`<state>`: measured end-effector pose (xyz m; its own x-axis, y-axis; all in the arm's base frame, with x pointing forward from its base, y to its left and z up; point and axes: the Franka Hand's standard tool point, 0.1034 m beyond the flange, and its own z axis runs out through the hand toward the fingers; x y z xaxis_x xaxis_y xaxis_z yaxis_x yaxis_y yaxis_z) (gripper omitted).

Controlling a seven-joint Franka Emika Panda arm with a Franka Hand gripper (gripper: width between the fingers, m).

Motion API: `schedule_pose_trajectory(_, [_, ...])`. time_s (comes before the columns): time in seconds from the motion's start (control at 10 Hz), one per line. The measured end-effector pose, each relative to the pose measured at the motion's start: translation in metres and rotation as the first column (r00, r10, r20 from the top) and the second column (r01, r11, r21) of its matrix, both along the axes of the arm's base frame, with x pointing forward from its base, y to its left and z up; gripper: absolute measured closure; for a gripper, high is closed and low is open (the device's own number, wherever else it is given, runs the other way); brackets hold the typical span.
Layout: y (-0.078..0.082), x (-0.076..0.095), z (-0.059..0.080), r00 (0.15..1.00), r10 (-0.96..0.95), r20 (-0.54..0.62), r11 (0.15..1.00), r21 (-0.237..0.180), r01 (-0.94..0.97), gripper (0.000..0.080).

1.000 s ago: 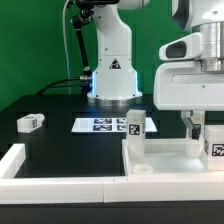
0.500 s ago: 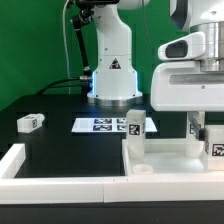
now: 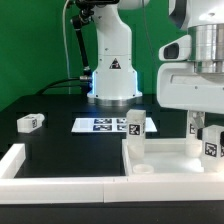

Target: Assemble square table

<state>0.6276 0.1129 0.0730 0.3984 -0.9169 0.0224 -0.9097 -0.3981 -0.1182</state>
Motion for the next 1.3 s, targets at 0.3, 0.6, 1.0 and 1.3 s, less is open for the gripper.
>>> schedule_pose_trajectory(0.3, [0.001, -0.002, -0.001, 0.907, -0.419, -0.042, 0.9, 0.116, 0.421, 0.0507])
schedule_pose_trajectory(0.6, [0.002, -0.002, -0.001, 0.867, -0.496, -0.056, 0.859, 0.12, 0.499, 0.0507])
schedule_pose_trajectory(1.0, [0.028, -0.005, 0.001, 0.996, 0.086, 0.016, 0.996, -0.038, -0.085, 0.0168])
schedule_pose_trajectory(1.3, [0.025, -0.004, 0.001, 0.949, 0.316, 0.013, 0.946, -0.076, -0.314, 0.015])
